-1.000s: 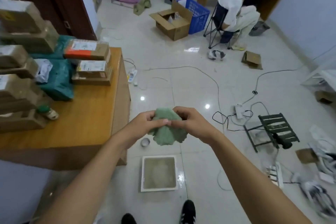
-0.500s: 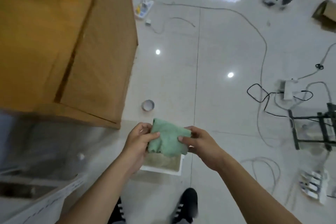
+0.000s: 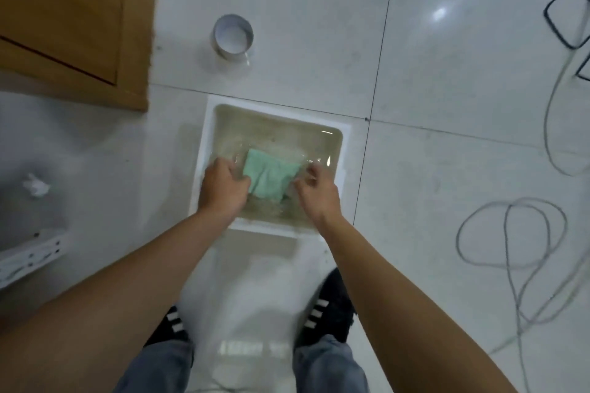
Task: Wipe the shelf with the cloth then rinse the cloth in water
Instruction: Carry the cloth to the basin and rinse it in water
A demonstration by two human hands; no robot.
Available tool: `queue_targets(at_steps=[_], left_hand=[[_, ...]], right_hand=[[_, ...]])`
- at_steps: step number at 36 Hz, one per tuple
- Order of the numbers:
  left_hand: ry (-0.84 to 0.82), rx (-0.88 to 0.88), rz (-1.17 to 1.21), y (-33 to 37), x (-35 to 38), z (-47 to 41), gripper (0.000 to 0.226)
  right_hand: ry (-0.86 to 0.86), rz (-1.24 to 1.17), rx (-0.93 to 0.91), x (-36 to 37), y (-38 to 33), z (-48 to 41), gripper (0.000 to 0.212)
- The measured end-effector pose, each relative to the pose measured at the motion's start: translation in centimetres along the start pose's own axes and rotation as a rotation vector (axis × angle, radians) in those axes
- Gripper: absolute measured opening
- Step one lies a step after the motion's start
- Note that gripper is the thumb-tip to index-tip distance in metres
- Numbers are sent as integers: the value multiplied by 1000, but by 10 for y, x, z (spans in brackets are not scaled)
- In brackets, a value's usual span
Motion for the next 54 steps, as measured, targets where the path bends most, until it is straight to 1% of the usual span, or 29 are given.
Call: queue_targets(at_steps=[1, 3, 5, 7, 9, 11, 15, 18, 22, 25, 26, 29, 31, 33, 35, 38, 40, 42, 43, 45, 47, 51, 53, 54], left_hand=[[-18, 74, -79, -3, 5, 1, 29], [-91, 257, -263, -9, 15, 4, 40], [-164, 436, -439, -13, 24, 4, 49], [-219, 563, -566, -16, 33, -2, 58], [-248, 626, -657, -23, 41, -14, 66], [-231, 668, -729, -29, 46, -27, 71], [-118, 755, -807, -36, 52, -40, 62], [-107, 791, -852, -35, 57, -46, 64], [-98, 802, -927, -38, 67, -54, 70], [-126, 877, -1045, -39, 69, -58, 78], [-106, 906, -1040, -37, 66, -58, 75], [-11, 1022, -910, -34, 61, -61, 54], [14, 1073, -816, -33, 57, -64, 47], [5, 1051, -766, -30, 56, -64, 42], [-37, 920, -799, -20, 54, -64, 34], [-165, 653, -853, -3, 54, -62, 32], [-183, 561, -812, 1, 58, -63, 28], [-142, 534, -645, -1, 62, -65, 27], [-123, 537, -549, -4, 64, -67, 31], [-105, 549, -439, -9, 64, -67, 47], [-98, 533, -433, -11, 61, -67, 60], [-98, 412, -506, -10, 56, -66, 64], [-84, 364, -441, -8, 52, -66, 65], [-105, 330, -369, -8, 50, -66, 65]], right_hand=[[56, 105, -80, 2, 3, -3, 51], [113, 291, -283, 8, 6, -4, 53], [132, 495, -509, 19, 10, -6, 54], [133, 669, -631, 30, 15, -10, 54], [119, 783, -638, 39, 18, -17, 57], [128, 844, -618, 46, 21, -26, 58], [103, 929, -572, 53, 23, -44, 57], [117, 987, -563, 52, 20, -51, 57], [134, 1017, -568, 53, 22, -60, 62], [195, 975, -625, 54, 20, -59, 64], [212, 953, -645, 54, 20, -59, 62], [252, 887, -687, 48, 20, -59, 48], [241, 829, -659, 45, 18, -58, 40], [177, 820, -580, 44, 14, -60, 32], [127, 822, -509, 45, 11, -63, 17], [95, 860, -473, 50, 6, -65, 21], [111, 830, -454, 51, 2, -65, 21], [143, 699, -434, 50, -1, -67, 15], [157, 601, -432, 51, -1, -68, 16], [191, 441, -438, 51, 1, -68, 28], [226, 369, -442, 50, 4, -67, 40], [121, 127, -333, 49, 7, -63, 49], [57, 10, -242, 47, 7, -63, 44], [15, -46, -183, 45, 7, -61, 39]])
Point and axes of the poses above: each hand's wrist, its own z-axis away from the middle knuckle, its own x-axis out of the palm, y = z × x, the point moved 2 cm from there along -z, towards the middle knuckle, and after that the axes turned 7 degrees about x, right-handed, at the moved point
